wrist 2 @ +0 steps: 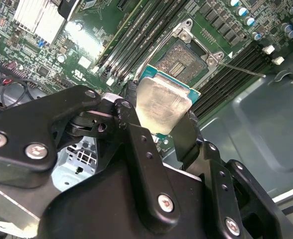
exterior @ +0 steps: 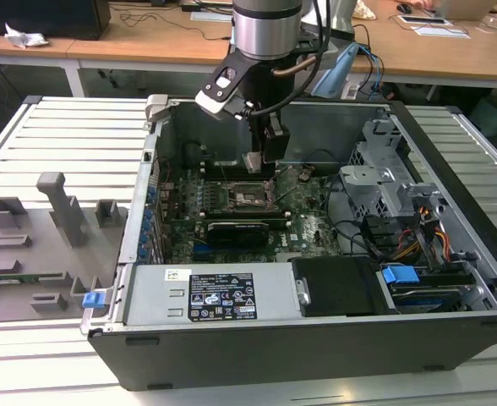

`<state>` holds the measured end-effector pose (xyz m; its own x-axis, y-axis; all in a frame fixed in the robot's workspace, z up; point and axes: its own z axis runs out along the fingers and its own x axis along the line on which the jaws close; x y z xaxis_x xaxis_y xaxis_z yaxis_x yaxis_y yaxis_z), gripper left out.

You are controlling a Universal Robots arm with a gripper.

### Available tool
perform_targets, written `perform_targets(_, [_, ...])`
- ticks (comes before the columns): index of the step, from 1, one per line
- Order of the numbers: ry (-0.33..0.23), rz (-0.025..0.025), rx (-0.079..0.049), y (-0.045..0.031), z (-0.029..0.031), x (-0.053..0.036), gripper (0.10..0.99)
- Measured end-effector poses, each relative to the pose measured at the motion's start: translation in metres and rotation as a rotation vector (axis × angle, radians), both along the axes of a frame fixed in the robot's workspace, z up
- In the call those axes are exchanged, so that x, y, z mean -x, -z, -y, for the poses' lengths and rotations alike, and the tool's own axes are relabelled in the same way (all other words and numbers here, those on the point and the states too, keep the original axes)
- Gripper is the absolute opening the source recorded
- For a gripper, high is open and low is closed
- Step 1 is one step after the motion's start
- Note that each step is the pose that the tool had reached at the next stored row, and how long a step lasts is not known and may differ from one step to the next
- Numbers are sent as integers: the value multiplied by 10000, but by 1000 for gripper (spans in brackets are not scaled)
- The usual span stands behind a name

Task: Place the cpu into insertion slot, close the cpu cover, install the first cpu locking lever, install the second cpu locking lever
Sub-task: 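Place the cpu into insertion slot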

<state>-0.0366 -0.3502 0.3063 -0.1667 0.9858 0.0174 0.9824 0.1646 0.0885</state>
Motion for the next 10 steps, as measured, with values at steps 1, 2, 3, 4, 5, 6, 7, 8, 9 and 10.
perform_targets(1, [4, 0, 0, 8, 0, 0, 525])
perform_targets(2, [6, 0, 0, 12, 0, 0, 525])
perform_targets(3, [9, -1, 1, 18, 0, 0, 525])
perform_targets(4, [11, 0, 0, 22, 0, 0, 525])
perform_targets(5, [12, 0, 0, 25, 0, 0, 525])
perform_targets(6, [15, 0, 0, 32, 0, 0, 525])
perform_targets(7, [16, 0, 0, 35, 0, 0, 525])
perform_targets(8, [18, 0, 0, 38, 0, 0, 525])
perform_targets(9, [19, 0, 0, 42, 0, 0, 525])
perform_targets(10, [21, 0, 0, 45, 0, 0, 525])
